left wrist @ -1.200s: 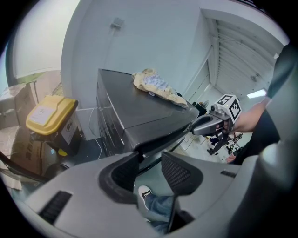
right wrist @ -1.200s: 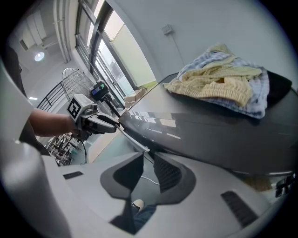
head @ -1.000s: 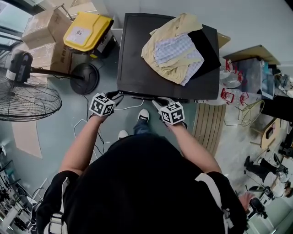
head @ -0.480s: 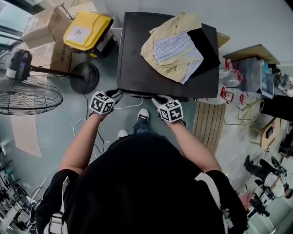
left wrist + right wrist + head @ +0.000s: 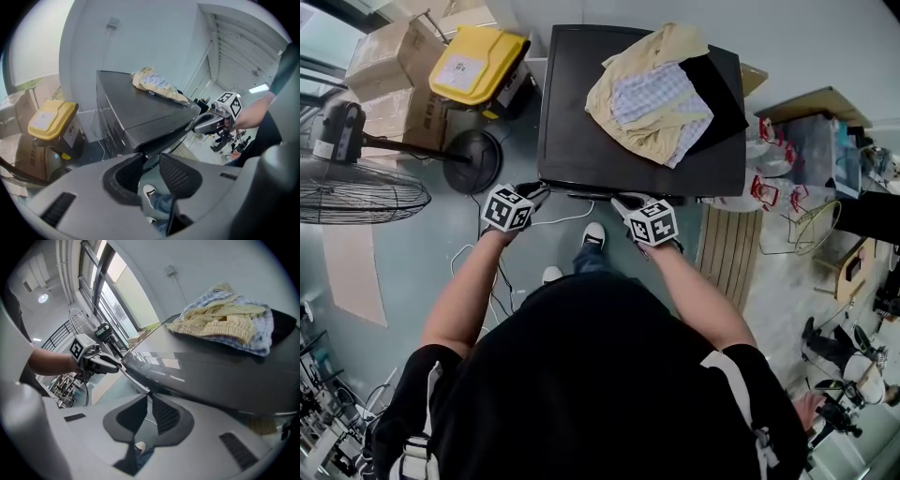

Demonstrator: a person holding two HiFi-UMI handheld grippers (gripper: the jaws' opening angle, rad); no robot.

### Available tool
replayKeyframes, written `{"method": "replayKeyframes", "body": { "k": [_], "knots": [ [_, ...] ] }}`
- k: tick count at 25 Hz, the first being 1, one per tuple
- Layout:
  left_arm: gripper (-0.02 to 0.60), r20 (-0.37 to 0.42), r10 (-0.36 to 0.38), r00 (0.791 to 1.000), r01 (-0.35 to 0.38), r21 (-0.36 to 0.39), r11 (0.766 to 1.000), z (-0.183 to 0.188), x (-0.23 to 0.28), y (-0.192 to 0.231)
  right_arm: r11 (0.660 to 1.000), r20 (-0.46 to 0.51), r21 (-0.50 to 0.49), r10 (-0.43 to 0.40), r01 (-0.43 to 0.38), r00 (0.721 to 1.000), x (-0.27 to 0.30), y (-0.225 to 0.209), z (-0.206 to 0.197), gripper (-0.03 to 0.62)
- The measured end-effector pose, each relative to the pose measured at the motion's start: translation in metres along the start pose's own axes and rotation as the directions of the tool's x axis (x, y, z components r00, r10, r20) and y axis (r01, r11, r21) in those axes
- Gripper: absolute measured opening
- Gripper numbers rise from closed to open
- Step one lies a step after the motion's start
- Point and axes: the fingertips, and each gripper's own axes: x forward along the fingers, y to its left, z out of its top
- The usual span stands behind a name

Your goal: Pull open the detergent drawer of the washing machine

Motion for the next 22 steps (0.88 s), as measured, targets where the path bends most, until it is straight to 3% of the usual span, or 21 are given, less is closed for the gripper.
{"method": "replayKeyframes", "body": {
  "k": [22],
  "knots": [
    [0.117, -0.003, -0.067, 0.998, 0.066, -0.07, 0.995, -0.049, -0.016, -0.042, 0.994, 0.001, 0.089, 0.063, -0.063, 0.998, -0.019, 0.034, -0.054, 0.031]
  ]
}}
